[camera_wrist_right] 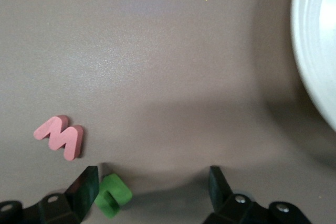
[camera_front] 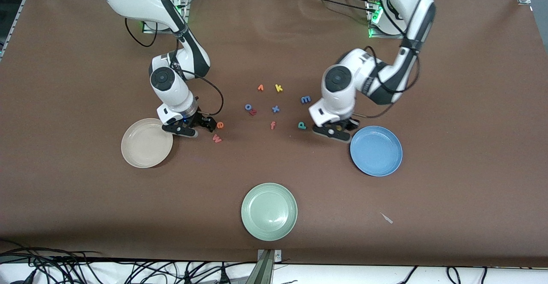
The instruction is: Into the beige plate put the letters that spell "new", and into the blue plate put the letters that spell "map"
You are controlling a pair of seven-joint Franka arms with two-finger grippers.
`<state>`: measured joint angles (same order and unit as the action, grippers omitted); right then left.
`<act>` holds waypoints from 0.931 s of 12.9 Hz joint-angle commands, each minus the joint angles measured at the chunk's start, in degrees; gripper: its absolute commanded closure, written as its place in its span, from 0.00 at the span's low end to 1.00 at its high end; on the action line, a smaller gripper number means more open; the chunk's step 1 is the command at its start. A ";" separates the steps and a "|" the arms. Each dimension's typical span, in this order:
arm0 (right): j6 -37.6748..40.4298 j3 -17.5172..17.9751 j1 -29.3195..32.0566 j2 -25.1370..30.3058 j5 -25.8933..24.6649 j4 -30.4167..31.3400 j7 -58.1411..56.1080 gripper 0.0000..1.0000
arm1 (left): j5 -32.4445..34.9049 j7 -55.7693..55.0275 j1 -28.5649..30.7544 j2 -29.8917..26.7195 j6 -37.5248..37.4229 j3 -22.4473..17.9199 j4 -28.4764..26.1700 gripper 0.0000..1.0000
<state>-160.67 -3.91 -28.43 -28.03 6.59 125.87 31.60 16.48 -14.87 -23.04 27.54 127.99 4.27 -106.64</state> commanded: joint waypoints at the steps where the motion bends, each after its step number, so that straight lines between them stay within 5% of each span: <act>1: -0.70 0.22 -0.22 0.87 1.06 1.04 0.48 0.07 | 0.92 12.38 6.07 1.19 -0.29 0.83 1.78 1.00; 3: -0.17 1.01 -0.66 1.66 1.06 1.04 2.58 0.06 | 1.62 13.90 7.39 3.56 0.06 0.74 1.87 0.90; 4: -0.17 1.10 -0.66 1.75 1.06 1.04 2.68 0.06 | 1.01 13.90 8.79 4.01 0.93 0.83 1.87 0.29; 5: -0.17 1.19 -0.75 1.93 1.15 1.13 2.76 0.06 | 0.66 13.81 9.06 3.66 0.94 1.00 2.05 0.00; 9: 0.19 1.19 -0.66 2.37 1.06 1.83 1.97 0.06 | -13.10 12.06 8.19 2.69 -0.55 3.82 6.78 0.00; 12: -0.78 1.10 -0.57 1.67 0.89 1.74 1.80 0.06 | -14.99 6.81 3.20 3.13 -0.82 3.91 8.55 0.00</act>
<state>-160.52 -2.81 -28.89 -27.19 6.61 126.28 33.94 3.08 -4.54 -16.62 30.69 128.51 8.49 -99.30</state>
